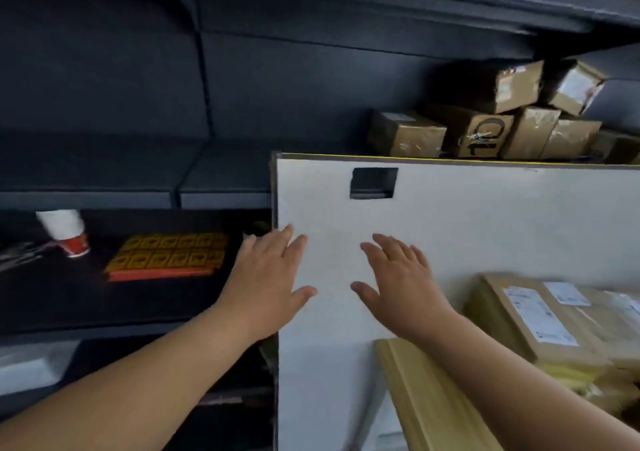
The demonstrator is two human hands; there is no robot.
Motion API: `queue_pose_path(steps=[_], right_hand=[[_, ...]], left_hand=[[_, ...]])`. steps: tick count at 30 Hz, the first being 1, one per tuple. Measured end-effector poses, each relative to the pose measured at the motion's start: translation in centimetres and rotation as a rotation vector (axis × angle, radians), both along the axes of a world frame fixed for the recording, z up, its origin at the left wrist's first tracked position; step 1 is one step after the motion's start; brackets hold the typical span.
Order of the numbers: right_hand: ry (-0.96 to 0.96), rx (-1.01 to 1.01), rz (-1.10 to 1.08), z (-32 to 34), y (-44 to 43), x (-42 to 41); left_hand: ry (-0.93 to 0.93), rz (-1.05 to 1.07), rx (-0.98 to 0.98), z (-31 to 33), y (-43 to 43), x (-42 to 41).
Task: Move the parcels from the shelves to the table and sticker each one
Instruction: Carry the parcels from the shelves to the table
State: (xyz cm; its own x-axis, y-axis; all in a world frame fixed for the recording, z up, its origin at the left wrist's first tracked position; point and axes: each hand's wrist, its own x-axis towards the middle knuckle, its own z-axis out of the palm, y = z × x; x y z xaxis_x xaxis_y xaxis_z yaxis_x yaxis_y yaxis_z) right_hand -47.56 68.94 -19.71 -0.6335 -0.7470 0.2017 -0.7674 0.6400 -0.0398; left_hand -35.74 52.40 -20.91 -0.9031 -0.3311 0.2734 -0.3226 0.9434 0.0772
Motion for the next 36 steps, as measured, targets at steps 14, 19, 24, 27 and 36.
queue_pose_path(steps=[14, 19, 24, 27, 36], right_hand=[[0.053, -0.056, 0.478, 7.2, -25.4, 27.6], [0.012, -0.129, 0.593, 9.4, -32.8, 33.4], [-0.041, -0.151, 0.671, 10.2, -40.7, 36.5], [-0.091, -0.197, 0.693, 10.2, -46.0, 37.5], [-0.248, -0.277, 0.707, 11.3, -63.1, 38.3]], left_hand=[[0.097, 0.541, -0.114, 6.7, -20.4, 36.3], [0.155, 0.673, -0.090, 8.5, -25.5, 43.4], [0.205, 0.753, -0.056, 9.5, -30.5, 47.2], [0.239, 0.782, -0.073, 10.3, -34.4, 48.2], [0.301, 0.816, 0.022, 12.5, -50.2, 47.9]])
